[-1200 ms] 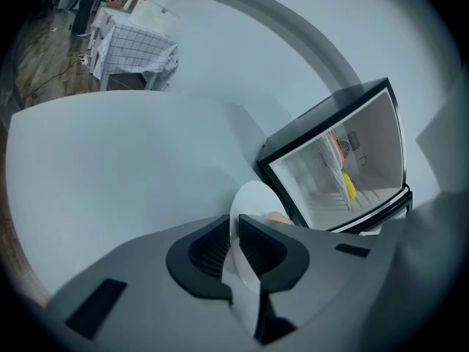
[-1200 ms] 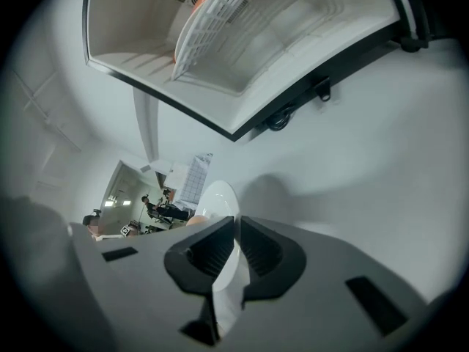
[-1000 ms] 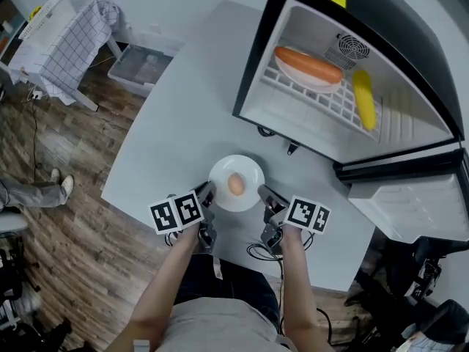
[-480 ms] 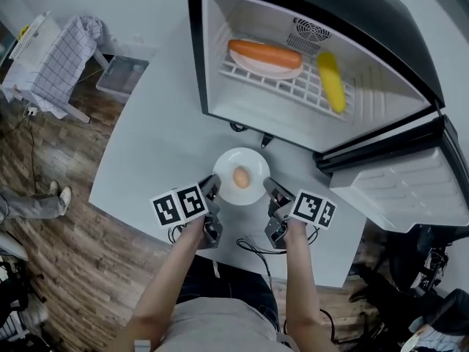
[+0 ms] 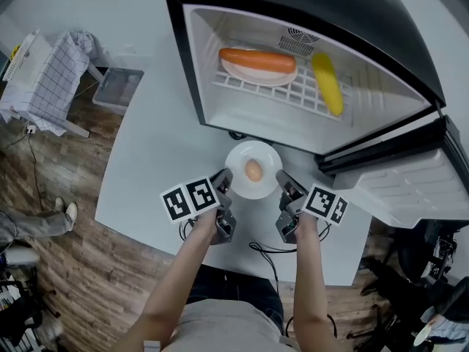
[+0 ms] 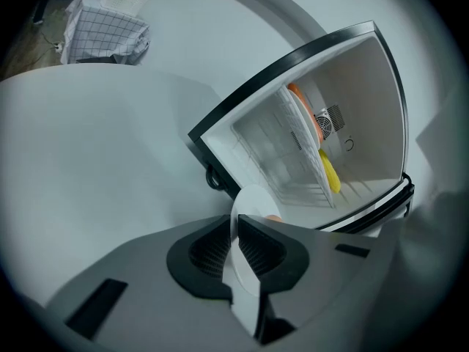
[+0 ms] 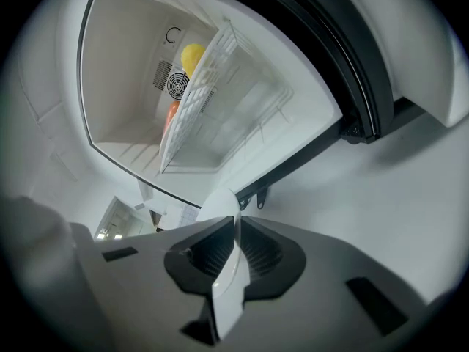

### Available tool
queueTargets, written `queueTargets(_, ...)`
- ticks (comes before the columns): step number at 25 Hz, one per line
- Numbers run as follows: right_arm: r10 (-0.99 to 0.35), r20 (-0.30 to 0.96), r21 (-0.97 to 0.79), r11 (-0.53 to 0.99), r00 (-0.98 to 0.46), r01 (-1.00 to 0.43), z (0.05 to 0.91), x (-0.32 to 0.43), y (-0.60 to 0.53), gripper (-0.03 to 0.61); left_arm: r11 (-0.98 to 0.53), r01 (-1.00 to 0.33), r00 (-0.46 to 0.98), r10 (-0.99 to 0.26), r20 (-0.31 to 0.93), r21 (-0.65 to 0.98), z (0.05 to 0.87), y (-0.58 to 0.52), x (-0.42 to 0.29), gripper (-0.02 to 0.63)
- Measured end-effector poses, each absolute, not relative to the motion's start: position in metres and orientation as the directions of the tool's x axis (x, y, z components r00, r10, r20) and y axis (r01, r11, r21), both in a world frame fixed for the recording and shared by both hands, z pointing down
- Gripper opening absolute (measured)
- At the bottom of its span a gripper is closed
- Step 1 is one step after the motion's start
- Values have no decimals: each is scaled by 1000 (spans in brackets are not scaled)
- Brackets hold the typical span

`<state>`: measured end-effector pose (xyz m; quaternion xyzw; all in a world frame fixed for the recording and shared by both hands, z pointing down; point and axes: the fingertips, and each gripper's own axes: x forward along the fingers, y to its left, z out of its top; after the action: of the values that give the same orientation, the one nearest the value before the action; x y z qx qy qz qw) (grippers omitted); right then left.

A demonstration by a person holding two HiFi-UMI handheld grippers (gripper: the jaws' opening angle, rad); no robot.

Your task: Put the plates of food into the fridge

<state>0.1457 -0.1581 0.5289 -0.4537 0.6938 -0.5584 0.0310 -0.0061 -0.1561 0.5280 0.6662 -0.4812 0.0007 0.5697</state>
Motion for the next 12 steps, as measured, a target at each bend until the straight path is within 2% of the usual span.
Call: queueTargets(12,-728,456,-803,-89,-512,-589,533,157,-202,38,139,-583,557,-648,519,800,528,-207,1,34)
